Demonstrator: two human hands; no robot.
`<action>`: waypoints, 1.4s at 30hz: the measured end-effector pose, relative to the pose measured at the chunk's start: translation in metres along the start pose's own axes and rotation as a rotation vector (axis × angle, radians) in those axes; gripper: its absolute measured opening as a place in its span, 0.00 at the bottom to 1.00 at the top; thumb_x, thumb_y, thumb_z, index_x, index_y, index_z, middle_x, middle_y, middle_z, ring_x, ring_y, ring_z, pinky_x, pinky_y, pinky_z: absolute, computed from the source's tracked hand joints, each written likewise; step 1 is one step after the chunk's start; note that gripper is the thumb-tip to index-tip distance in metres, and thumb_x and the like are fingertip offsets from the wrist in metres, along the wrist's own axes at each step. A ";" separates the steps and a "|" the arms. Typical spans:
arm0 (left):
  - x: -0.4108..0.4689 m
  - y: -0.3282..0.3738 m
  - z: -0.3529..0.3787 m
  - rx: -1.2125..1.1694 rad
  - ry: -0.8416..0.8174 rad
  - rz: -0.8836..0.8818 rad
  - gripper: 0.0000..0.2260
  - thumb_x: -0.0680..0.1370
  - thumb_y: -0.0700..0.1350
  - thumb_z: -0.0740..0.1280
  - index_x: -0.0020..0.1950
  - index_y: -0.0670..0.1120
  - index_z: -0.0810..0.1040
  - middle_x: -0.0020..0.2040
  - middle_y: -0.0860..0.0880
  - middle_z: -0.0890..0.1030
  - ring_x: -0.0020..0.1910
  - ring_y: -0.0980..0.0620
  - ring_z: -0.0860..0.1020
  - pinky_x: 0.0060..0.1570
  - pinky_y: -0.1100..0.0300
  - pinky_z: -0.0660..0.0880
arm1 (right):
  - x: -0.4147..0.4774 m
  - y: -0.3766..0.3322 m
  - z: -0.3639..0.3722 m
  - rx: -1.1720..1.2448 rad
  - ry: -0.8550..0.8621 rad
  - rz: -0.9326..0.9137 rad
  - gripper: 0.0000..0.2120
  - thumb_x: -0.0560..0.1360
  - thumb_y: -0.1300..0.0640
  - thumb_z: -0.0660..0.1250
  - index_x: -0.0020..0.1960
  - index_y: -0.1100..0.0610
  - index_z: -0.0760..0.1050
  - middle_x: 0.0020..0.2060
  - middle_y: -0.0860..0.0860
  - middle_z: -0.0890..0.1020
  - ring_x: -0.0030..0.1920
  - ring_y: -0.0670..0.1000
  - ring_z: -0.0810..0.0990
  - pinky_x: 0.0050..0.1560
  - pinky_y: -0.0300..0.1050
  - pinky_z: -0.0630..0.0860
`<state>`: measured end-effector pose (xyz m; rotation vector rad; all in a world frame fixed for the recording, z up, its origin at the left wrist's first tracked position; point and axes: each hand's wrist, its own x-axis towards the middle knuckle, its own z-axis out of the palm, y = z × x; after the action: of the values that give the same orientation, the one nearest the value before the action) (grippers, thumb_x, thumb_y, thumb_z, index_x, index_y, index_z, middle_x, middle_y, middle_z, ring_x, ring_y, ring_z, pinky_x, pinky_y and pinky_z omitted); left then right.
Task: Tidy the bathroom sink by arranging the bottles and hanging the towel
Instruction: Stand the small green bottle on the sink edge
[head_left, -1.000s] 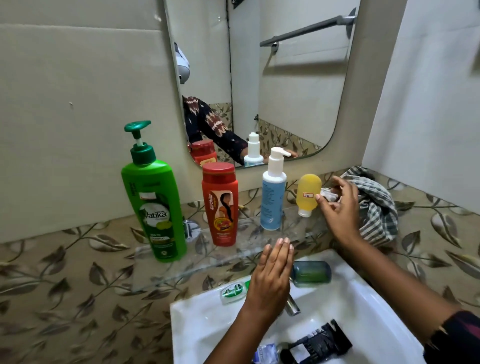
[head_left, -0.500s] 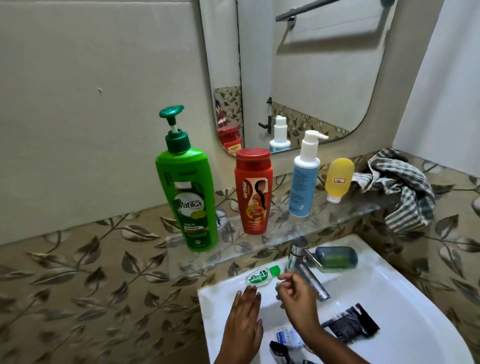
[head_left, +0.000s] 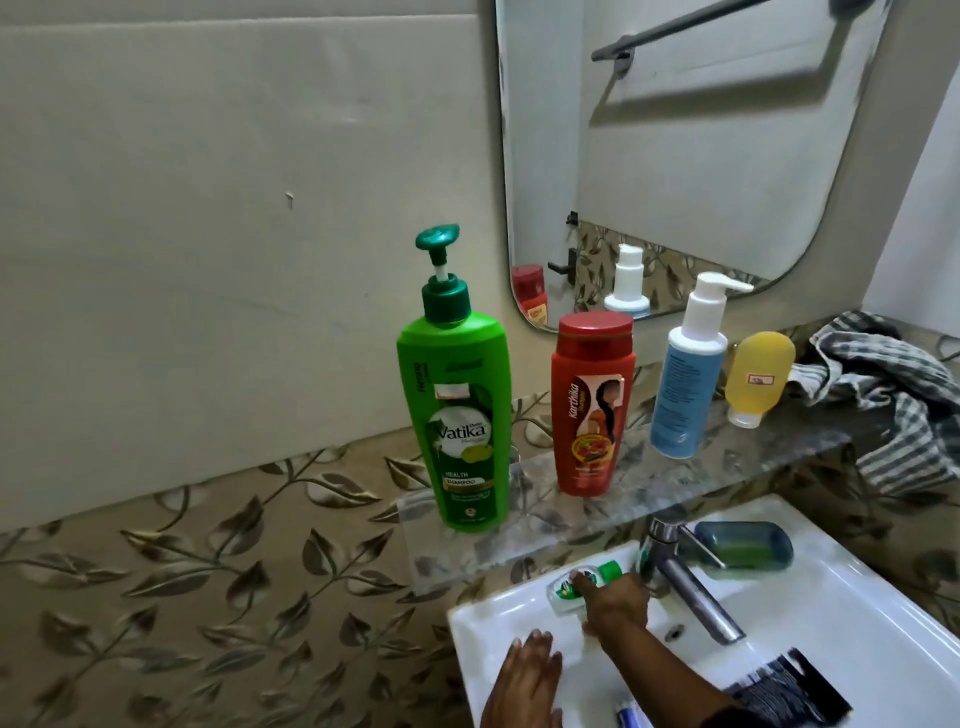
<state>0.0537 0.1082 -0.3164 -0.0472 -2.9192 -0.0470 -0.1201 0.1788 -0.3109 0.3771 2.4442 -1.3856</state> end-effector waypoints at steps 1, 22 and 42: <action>0.000 0.000 0.009 0.049 0.048 0.003 0.21 0.83 0.50 0.48 0.56 0.49 0.81 0.55 0.52 0.84 0.75 0.49 0.51 0.73 0.59 0.45 | 0.001 -0.001 0.002 -0.022 0.008 -0.010 0.35 0.65 0.52 0.77 0.61 0.73 0.67 0.58 0.69 0.76 0.58 0.67 0.76 0.57 0.61 0.76; 0.019 -0.004 0.022 -0.191 0.143 -0.003 0.18 0.65 0.49 0.77 0.52 0.43 0.84 0.54 0.47 0.84 0.53 0.49 0.82 0.69 0.71 0.45 | -0.027 0.007 -0.011 0.007 -0.185 -0.493 0.17 0.71 0.59 0.69 0.55 0.58 0.66 0.47 0.55 0.80 0.47 0.56 0.79 0.43 0.45 0.72; 0.019 -0.008 0.016 -0.264 0.149 -0.002 0.21 0.61 0.37 0.79 0.54 0.40 0.83 0.55 0.42 0.83 0.55 0.45 0.81 0.55 0.45 0.75 | -0.032 0.005 -0.018 -0.169 -0.295 -0.649 0.23 0.71 0.66 0.67 0.64 0.59 0.68 0.58 0.59 0.77 0.60 0.59 0.73 0.55 0.46 0.71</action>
<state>0.0312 0.1009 -0.3281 -0.0801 -2.7451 -0.4166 -0.0914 0.1943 -0.2940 -0.6703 2.4947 -1.3070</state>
